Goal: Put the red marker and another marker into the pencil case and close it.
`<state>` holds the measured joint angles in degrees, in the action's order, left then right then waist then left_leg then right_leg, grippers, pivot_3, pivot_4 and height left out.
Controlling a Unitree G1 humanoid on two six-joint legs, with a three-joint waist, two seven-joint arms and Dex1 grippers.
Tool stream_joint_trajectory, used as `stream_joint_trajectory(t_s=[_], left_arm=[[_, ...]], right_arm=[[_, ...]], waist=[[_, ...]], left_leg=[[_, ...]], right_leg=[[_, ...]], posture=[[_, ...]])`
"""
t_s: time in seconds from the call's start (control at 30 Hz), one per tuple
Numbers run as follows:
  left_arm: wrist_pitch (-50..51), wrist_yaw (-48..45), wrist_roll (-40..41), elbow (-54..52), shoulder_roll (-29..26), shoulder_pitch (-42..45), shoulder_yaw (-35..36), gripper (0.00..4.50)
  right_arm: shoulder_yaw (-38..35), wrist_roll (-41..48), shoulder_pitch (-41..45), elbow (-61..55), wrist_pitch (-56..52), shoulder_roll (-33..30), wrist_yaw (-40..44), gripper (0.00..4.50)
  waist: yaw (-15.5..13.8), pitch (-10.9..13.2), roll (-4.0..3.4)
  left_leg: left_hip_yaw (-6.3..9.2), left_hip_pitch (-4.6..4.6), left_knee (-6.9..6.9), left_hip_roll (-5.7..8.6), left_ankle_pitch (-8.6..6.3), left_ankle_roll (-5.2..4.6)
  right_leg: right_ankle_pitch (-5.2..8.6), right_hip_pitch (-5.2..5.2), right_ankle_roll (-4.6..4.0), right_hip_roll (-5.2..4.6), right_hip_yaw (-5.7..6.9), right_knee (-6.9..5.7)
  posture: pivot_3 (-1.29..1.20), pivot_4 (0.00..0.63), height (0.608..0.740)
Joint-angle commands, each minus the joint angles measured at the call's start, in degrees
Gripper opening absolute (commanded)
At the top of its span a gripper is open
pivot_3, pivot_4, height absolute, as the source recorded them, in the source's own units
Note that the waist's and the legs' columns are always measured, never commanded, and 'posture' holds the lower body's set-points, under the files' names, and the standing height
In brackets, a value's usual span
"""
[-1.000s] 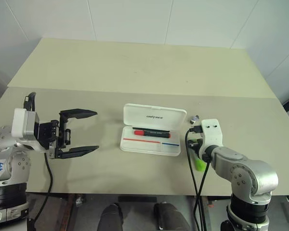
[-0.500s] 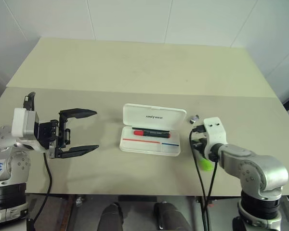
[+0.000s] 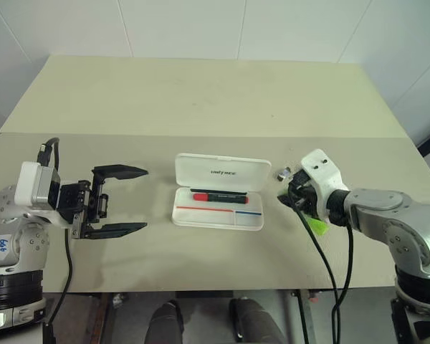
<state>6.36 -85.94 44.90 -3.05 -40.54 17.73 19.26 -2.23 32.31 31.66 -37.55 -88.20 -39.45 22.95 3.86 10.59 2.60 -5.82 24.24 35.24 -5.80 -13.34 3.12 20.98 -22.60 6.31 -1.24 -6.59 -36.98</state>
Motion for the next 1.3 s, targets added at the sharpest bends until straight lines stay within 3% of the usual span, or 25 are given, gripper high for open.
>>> stream_joint_trajectory(t_s=[0.03,0.17,0.27,0.47,0.97,1.3], left_arm=[[0.0,-2.2,0.9,1.3,-1.2,0.0,1.0,4.5],[-1.0,-2.3,0.3,2.6,-1.6,0.3,1.0,4.5],[-1.2,-1.7,0.3,2.3,-1.5,-0.1,0.9,4.5],[-1.6,-1.3,0.5,1.3,-1.5,-1.9,1.4,4.5],[-1.4,-3.2,2.1,1.8,-4.5,-8.9,6.0,4.5],[-2.0,-2.0,2.5,1.2,-4.7,-12.2,9.0,4.5]], right_arm=[[1.0,2.0,2.5,-1.7,-0.6,-2.8,2.7,1.1],[4.7,3.7,5.4,-1.3,4.8,-6.8,8.4,1.1],[13.1,2.5,7.8,-1.6,15.9,-12.7,19.2,1.1],[15.8,-0.4,8.3,-0.4,21.2,-11.5,18.1,1.1],[31.5,-7.8,20.8,10.7,26.9,2.4,20.4,1.1],[36.8,-13.2,26.3,20.4,29.8,12.8,21.5,1.1]], waist=[[0.0,0.0,-0.02],[0.2,0.0,-0.08],[0.4,0.1,-0.19],[1.0,0.1,-0.23],[1.3,0.2,-0.28],[1.5,0.2,-0.28]], left_leg=[[0.0,0.0,0.0,0.0,0.0,0.0],[0.0,-0.01,0.02,0.0,0.0,0.0],[0.0,0.0,0.01,0.01,-0.01,-0.01],[0.02,0.0,0.1,-0.02,0.0,0.0],[0.07,-0.04,0.7,-0.09,0.05,0.05],[0.04,-0.03,0.68,-0.13,0.06,0.08]], right_leg=[[0.0,0.0,0.0,0.0,0.0,-0.02],[0.01,-0.01,-0.02,-0.01,0.01,-0.03],[0.01,-0.01,-0.02,-0.01,0.01,-0.01],[0.04,0.0,0.01,-0.01,0.01,-0.09],[0.11,-0.05,-0.11,0.04,0.0,-0.79],[0.14,-0.15,-0.17,0.08,0.03,-0.9]], posture=[[0.0,0.15,0.74],[0.0,0.15,0.74],[0.0,0.15,0.74],[0.0,0.15,0.74],[0.0,0.15,0.74],[0.0,0.15,0.74]])
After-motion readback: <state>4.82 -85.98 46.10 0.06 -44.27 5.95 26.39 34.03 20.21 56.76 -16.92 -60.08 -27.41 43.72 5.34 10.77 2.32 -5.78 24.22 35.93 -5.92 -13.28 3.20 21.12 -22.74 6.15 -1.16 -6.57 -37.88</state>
